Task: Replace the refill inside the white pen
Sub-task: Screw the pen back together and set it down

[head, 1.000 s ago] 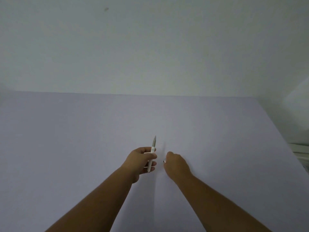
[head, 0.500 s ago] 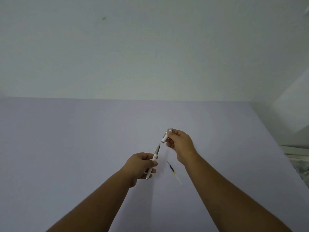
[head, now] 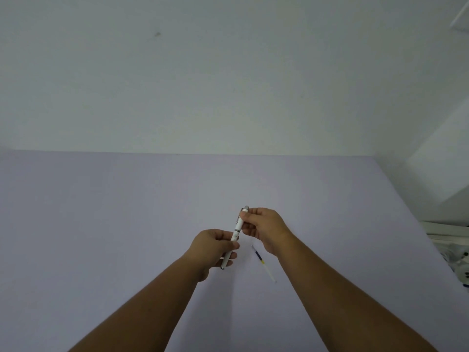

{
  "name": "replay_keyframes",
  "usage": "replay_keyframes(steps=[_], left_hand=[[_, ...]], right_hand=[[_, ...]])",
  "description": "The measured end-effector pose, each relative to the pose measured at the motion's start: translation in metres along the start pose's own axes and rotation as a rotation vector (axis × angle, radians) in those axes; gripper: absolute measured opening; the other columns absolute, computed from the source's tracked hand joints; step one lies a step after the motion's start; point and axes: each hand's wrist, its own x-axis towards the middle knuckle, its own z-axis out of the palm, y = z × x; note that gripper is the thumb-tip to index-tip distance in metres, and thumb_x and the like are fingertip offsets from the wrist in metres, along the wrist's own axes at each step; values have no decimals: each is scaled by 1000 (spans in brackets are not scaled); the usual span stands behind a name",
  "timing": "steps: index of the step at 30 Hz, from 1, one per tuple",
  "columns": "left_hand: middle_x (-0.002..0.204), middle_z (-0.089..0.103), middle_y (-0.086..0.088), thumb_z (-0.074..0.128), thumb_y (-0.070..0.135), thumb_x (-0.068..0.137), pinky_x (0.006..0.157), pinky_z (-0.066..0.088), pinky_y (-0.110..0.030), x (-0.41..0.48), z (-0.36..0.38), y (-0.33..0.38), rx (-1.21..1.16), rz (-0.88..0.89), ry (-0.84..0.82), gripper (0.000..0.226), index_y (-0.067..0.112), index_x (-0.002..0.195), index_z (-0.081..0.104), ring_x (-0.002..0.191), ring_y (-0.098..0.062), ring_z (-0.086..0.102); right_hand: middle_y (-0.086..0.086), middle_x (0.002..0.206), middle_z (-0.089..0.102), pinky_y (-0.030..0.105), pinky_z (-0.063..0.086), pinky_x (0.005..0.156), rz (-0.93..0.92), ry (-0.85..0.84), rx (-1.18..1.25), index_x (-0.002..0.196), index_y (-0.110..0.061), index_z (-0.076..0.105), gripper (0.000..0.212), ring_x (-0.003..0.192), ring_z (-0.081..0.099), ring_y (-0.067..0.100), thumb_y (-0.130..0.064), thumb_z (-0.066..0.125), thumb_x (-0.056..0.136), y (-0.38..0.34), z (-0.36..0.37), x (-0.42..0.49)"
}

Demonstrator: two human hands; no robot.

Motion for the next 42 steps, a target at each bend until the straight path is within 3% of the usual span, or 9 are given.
replay_keyframes(steps=[6,13,20,24,27,29,33,38,42], left_hand=[[78,69,-12,69,6,82,56,57,-27,5,2,-2,38,35,66,7,13,81,69,63,-20,67],[80,70,-12,67,4,82,54,57,-26,7,0,-3,-16,-17,-1,8,9,88,70,64,-20,67],[94,70,-15,64,7,85,65,59,-32,12,2,-9,-60,-76,-30,9,11,92,68,76,-23,68],[89,63,-11,65,12,86,68,57,-32,20,7,-17,-71,-144,13,12,13,98,67,79,-23,61],[80,61,-5,68,14,83,64,51,-23,29,13,-30,-17,-124,87,12,13,95,70,69,-16,53],[81,65,-5,70,12,82,65,55,-24,34,18,-40,-12,-108,122,14,10,95,70,68,-15,57],[80,67,-6,74,13,76,80,59,-38,42,28,-55,53,-85,199,12,17,82,65,72,-21,63],[78,67,2,74,17,75,79,58,-36,46,37,-69,153,-71,262,14,23,76,62,74,-17,65],[77,67,5,75,18,76,78,56,-32,47,42,-76,180,-71,292,14,22,81,63,75,-15,65]], right_hand=[[9,76,70,25,55,65,24,58,-42,74,-8,70,12,67,63,18,-17,68,82,0,3,6],[6,75,70,24,56,65,20,28,-31,74,-11,70,12,69,66,16,-15,66,85,5,2,9],[4,76,70,27,58,69,16,77,-71,77,-16,68,14,65,65,13,-27,66,84,13,1,13],[7,89,68,32,55,79,-15,237,-495,86,-15,63,14,77,65,19,-26,54,89,22,-10,17],[14,105,68,30,47,77,58,172,-1036,100,-6,63,21,98,62,29,-15,49,88,38,-23,14],[17,109,65,32,48,77,138,104,-1177,104,-3,60,24,101,61,32,-14,51,85,54,-28,9],[15,107,61,35,51,75,144,143,-1145,102,-5,57,25,95,61,31,-9,52,78,79,-30,1],[11,104,61,29,44,68,110,163,-1054,97,-10,57,18,88,57,25,-8,51,80,89,-23,1],[11,103,62,35,54,74,101,181,-969,98,-10,59,19,90,61,28,-7,51,81,90,-13,2]])
